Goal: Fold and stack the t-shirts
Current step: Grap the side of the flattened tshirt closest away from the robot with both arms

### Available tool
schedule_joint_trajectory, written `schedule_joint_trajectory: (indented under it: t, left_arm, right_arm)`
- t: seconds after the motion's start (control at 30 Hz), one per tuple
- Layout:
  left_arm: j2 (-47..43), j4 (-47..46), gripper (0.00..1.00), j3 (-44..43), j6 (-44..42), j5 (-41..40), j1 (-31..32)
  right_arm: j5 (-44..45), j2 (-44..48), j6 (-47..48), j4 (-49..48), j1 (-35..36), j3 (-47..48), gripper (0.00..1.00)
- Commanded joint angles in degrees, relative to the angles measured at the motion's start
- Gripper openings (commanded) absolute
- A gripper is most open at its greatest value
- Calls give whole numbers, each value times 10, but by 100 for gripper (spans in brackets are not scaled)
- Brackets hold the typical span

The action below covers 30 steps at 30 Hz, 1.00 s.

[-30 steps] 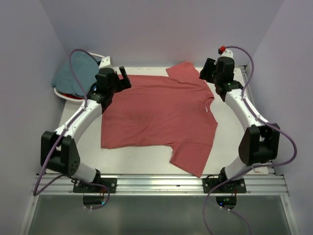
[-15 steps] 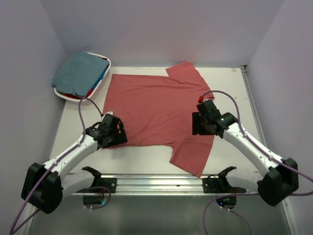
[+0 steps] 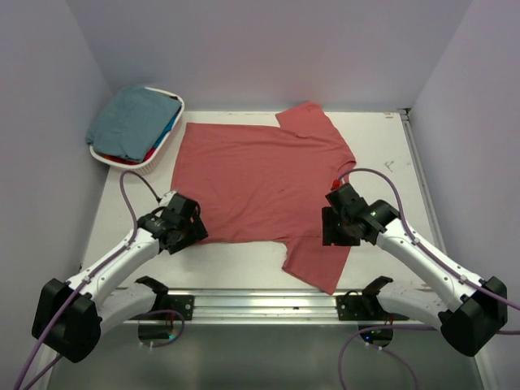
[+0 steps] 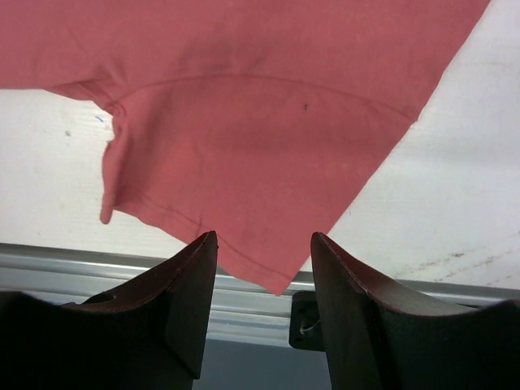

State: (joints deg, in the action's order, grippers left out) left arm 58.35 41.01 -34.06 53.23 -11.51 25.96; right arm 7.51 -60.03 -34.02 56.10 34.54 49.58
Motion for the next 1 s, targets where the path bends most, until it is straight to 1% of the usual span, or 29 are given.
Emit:
schedule_joint_trajectory:
  t: [0.0, 0.17, 0.37, 0.57, 0.73, 0.9, 0.97]
  left_arm:
    - [3, 4, 76, 16, 61, -52, 2]
    - [-15, -1, 73, 40, 140, -105, 2]
    - [-35, -10, 67, 55, 230, -172, 1]
    - [-33, -30, 62, 85, 316, -205, 0]
    - [-15, -38, 61, 93, 334, -220, -24]
    - [-7, -67, 60, 110, 316, -217, -71]
    - [-5, -74, 60, 115, 313, -219, -80]
  right_arm:
    - [-19, 0, -22, 21, 3, -25, 54]
    - [-25, 10, -27, 10, 3, -34, 53]
    - [-35, -4, -25, 4, 4, -37, 52]
    - [-39, -9, -20, 5, 4, -35, 50]
    - [-41, -11, -17, 8, 5, -34, 50]
    - [-38, -10, -17, 8, 4, -33, 47]
    - [-38, -11, -17, 7, 4, -34, 47]
